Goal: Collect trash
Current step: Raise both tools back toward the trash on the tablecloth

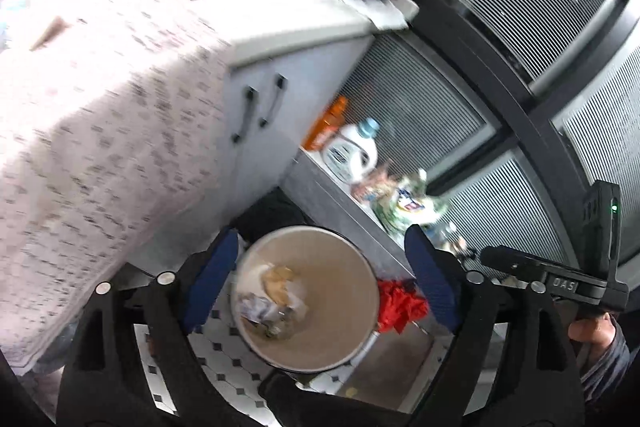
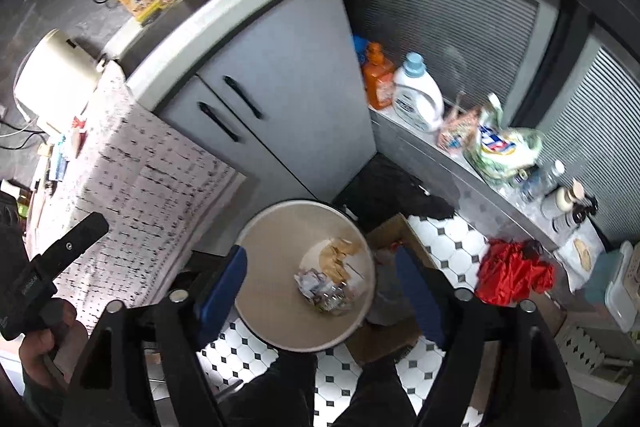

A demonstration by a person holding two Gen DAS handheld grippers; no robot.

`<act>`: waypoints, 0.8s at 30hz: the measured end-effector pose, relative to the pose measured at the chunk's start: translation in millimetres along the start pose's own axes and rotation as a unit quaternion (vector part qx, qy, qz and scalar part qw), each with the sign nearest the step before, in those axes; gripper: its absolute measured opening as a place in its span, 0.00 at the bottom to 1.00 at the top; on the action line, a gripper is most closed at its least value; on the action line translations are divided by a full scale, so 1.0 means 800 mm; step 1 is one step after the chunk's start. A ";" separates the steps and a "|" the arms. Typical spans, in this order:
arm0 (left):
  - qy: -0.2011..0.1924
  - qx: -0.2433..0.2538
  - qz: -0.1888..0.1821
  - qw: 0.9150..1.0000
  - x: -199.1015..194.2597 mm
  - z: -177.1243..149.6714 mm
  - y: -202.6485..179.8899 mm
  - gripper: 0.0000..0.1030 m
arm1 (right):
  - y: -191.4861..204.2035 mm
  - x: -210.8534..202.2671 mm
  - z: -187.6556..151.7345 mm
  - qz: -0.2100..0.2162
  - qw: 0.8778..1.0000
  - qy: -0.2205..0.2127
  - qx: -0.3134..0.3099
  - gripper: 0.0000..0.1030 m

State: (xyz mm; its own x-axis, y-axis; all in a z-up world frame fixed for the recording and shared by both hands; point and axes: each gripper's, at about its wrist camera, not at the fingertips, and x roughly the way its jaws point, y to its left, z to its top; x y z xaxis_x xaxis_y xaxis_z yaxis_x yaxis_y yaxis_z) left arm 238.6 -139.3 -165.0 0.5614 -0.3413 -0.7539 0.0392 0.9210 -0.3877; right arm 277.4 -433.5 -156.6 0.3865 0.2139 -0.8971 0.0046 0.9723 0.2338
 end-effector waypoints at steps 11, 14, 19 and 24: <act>-0.085 -0.053 0.083 0.991 -0.111 0.031 0.105 0.94 | 0.138 -0.006 0.035 0.036 0.996 -0.046 -0.061 0.92; -0.107 -0.074 0.096 0.987 -0.140 0.036 0.144 0.94 | 0.179 -0.002 0.042 0.044 0.995 -0.049 -0.075 0.92; -0.133 -0.097 0.120 0.979 -0.180 0.044 0.207 0.94 | 0.248 0.006 0.050 0.056 0.992 -0.050 -0.102 0.92; -0.150 -0.120 0.134 0.972 -0.209 0.052 0.270 0.94 | 0.315 0.017 0.054 0.066 0.988 -0.055 -0.125 0.92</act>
State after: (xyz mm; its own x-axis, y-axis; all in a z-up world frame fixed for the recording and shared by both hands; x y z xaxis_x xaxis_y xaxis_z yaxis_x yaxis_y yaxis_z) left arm 187.6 124.4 -100.0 0.7417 0.0072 -0.6707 -0.3148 0.8867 -0.3386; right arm 324.0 -189.8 -93.7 0.4660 0.3424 -0.8158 -0.2758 0.9324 0.2338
